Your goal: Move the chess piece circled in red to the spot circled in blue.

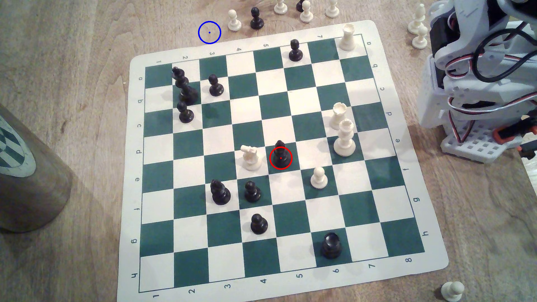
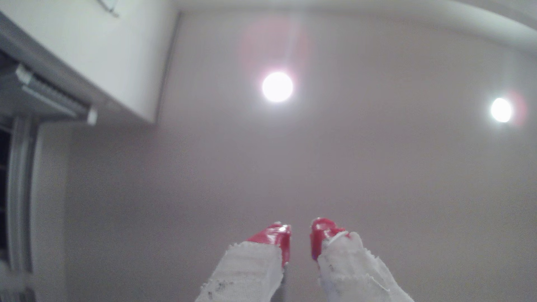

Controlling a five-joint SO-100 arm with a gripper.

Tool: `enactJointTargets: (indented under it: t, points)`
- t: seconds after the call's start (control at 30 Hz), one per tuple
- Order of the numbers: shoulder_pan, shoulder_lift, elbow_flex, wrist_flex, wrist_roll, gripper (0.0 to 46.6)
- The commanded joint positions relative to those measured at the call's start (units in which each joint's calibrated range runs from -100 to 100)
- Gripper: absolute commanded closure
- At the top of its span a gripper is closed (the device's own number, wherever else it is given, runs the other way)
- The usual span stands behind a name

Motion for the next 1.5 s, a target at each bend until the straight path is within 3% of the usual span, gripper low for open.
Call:
enactJointTargets:
  t: [0.0,0.3,0.53,0.63,1.07,1.23,1.47]
  points:
    - [-2.7,0.1,0.8,-2.9,0.1,42.3]
    - [-5.0,0.1,-4.7,15.4,0.1,42.3]
    - [-6.9,0.1,-14.1,44.7,0.1,42.3]
    - [-12.0,0.1,-16.7,58.0,-0.1,42.4]
    - [-13.6,0.2,-33.6,109.8,-0.6,44.7]
    - [-13.5,0.4,-38.3,130.3,-0.6,39.3]
    - [-16.8,20.6,-55.1,154.5,-0.5,39.4]
